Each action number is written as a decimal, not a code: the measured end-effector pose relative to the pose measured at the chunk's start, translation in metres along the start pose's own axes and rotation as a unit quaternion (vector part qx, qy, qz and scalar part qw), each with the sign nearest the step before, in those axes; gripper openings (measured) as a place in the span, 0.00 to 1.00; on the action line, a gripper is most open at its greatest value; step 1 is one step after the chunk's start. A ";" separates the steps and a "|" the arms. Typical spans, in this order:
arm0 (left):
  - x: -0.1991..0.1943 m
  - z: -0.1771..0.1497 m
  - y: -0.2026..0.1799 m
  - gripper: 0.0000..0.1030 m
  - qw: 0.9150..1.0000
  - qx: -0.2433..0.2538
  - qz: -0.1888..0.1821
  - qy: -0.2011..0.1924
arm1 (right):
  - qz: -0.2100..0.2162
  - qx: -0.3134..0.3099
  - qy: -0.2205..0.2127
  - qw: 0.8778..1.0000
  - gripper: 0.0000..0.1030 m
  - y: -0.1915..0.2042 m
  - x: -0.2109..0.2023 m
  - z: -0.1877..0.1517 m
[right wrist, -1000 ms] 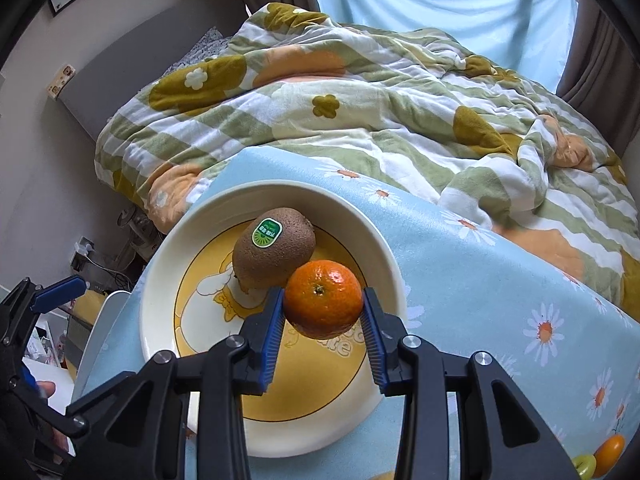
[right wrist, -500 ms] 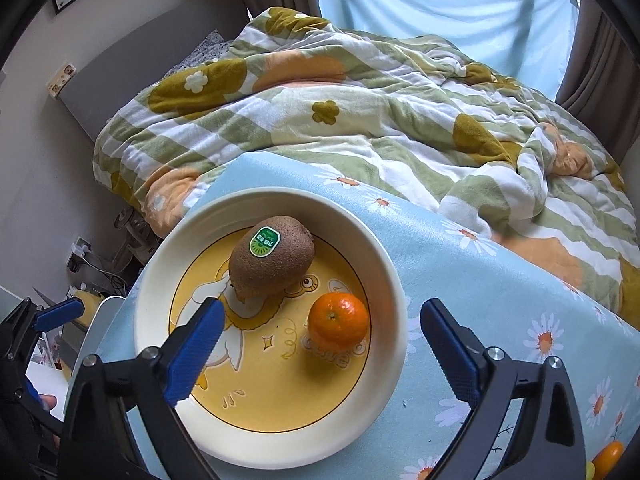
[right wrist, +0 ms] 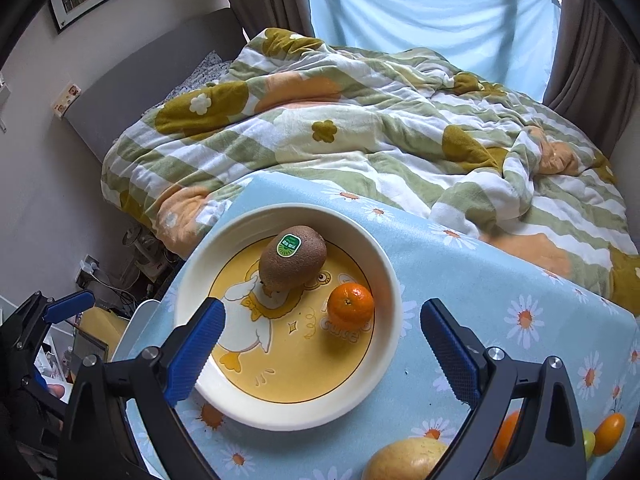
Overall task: Organize fruits
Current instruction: 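Move the left tool to the wrinkled apple and close around it, then lift the wrinkled apple with the left tool while the right tool grasps a green apple, then place the wrinkled apple on the duck plate and open the left tool, then lower the green apple onto the duck plate and open the right tool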
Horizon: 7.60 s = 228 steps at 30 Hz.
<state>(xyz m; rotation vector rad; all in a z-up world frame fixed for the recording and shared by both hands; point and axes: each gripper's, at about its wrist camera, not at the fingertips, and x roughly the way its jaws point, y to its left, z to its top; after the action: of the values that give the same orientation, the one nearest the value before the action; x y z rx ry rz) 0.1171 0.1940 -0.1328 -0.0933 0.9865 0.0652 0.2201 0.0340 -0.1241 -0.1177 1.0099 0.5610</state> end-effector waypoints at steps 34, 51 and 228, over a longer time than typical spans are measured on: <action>-0.033 -0.016 -0.187 1.00 0.997 0.036 -0.063 -0.021 | -0.100 0.088 -0.046 0.990 0.95 -0.161 -0.174 -0.139; 0.049 -0.040 -0.242 1.00 1.000 -0.003 -0.013 0.007 | -0.057 0.066 -0.014 0.996 0.94 -0.232 -0.118 -0.180; 0.013 -0.021 -0.004 1.00 0.999 0.034 0.003 -0.002 | -0.005 0.001 -0.055 0.998 0.94 0.005 0.010 -0.029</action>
<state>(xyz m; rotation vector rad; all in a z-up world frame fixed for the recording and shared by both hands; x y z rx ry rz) 0.1070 0.1877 -0.1551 -0.0288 0.9836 0.0375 0.1995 0.0325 -0.1467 -0.0905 0.9030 0.5511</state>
